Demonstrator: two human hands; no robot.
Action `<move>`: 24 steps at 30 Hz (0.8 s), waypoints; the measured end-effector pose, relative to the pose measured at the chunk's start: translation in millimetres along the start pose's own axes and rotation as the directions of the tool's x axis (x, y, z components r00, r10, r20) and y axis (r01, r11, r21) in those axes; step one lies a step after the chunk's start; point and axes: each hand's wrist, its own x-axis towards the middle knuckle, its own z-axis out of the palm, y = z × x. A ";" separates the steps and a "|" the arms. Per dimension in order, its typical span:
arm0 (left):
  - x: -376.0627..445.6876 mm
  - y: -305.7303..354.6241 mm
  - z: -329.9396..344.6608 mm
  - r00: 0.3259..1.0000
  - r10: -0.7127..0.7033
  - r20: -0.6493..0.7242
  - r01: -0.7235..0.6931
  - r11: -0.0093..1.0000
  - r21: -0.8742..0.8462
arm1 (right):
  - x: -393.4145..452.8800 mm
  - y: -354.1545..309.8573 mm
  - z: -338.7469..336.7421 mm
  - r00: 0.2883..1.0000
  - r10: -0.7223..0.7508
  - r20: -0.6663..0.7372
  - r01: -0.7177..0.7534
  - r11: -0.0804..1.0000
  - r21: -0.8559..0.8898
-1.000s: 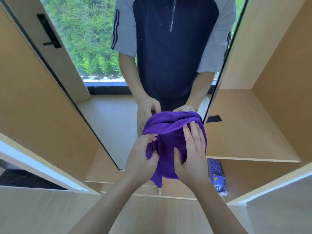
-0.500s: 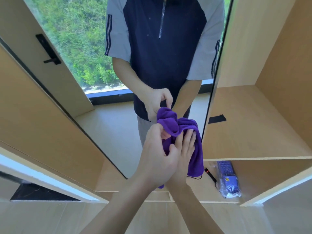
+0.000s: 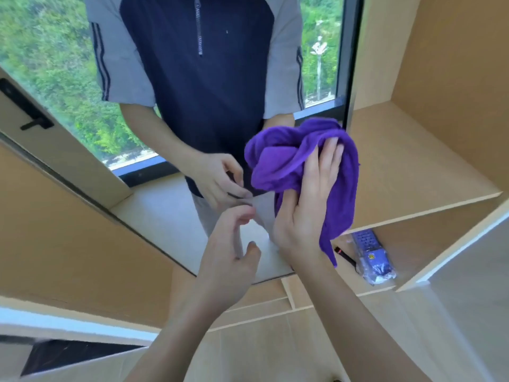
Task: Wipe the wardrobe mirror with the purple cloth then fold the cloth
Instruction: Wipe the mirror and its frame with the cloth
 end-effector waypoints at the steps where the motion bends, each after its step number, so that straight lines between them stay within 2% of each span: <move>1: -1.5 -6.7 -6.1 1.000 -0.021 0.023 0.021 1.000 0.002 | 6.9 -8.9 2.1 0.999 0.006 -0.042 -0.005 1.000 0.018; 6: -5.0 -40.4 -37.5 0.995 -0.024 0.097 0.022 1.000 0.021 | 8.1 -28.1 20.7 0.944 0.095 -0.315 -0.076 0.995 0.072; 8: -11.3 -56.7 -56.2 0.995 0.008 0.097 -0.011 1.000 0.025 | -14.8 -31.0 32.0 0.919 0.175 -0.354 -0.147 0.983 0.107; 10: -18.9 -73.6 -77.4 0.997 0.044 0.070 -0.045 0.999 0.019 | -46.6 -36.0 48.0 0.911 0.246 -0.331 -0.218 0.969 0.120; 13: -30.6 -95.7 -107.8 0.996 0.072 -0.049 -0.074 0.996 -0.045 | -89.2 -41.2 72.2 0.914 0.283 -0.292 -0.263 0.959 0.106; 17: -36.3 -121.0 -132.3 0.961 0.015 -0.275 -0.059 0.987 -0.152 | -110.0 -45.2 79.6 0.899 0.333 -0.284 -0.328 0.942 0.067; 19: -27.9 -129.1 -138.4 0.947 0.009 -0.322 -0.087 0.969 -0.231 | -114.3 -52.0 80.1 0.891 0.356 -0.282 -0.361 0.932 0.037; 21: -15.1 -133.2 -139.9 0.967 0.023 -0.255 -0.089 0.964 -0.251 | -115.3 -64.6 84.4 0.880 0.386 -0.278 -0.385 0.921 0.060; 24: -4.6 -135.0 -135.7 0.994 0.097 -0.046 -0.105 0.954 -0.280 | -111.7 -86.7 95.9 0.885 0.384 -0.263 -0.372 0.923 0.098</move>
